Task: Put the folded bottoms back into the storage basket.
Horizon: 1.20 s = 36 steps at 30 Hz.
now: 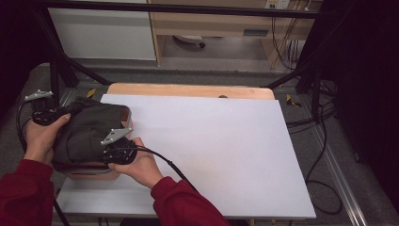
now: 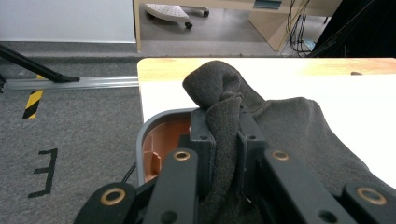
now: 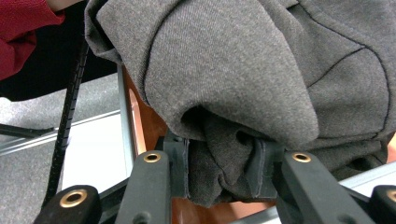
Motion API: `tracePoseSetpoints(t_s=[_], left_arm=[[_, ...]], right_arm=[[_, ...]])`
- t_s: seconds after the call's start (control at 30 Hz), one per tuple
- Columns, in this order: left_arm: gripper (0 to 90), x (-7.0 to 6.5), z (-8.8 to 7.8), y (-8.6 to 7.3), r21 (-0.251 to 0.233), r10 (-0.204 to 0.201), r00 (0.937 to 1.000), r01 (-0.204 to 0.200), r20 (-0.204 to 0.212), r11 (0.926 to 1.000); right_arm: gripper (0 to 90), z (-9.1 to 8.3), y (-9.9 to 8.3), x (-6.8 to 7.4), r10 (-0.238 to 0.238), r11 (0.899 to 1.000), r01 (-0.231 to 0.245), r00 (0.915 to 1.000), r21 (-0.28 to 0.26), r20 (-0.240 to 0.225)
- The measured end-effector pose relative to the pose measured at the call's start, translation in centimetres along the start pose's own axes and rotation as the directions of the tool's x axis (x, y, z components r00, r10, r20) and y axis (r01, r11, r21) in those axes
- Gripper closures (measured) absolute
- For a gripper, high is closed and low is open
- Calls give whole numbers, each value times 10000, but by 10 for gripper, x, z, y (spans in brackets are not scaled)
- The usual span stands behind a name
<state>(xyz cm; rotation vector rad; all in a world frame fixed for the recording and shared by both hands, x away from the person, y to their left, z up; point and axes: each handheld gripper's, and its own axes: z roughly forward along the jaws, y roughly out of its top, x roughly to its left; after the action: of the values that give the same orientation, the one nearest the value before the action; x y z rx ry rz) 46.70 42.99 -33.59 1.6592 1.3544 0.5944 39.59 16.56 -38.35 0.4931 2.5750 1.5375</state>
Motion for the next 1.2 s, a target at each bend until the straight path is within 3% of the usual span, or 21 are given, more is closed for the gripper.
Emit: tracePoseSetpoints(t_s=[0.9,1.2], left_arm=[[792,2,24,-10,713,84,9999,-91,110,9974],[792,0,21,-8,234,207,9998,-206,-16,9995]], right_arm=[[655,3,2,2,-18,9995,11,9997,301,243],[654,3,4,2,-52,9996,44,9995,269,317]])
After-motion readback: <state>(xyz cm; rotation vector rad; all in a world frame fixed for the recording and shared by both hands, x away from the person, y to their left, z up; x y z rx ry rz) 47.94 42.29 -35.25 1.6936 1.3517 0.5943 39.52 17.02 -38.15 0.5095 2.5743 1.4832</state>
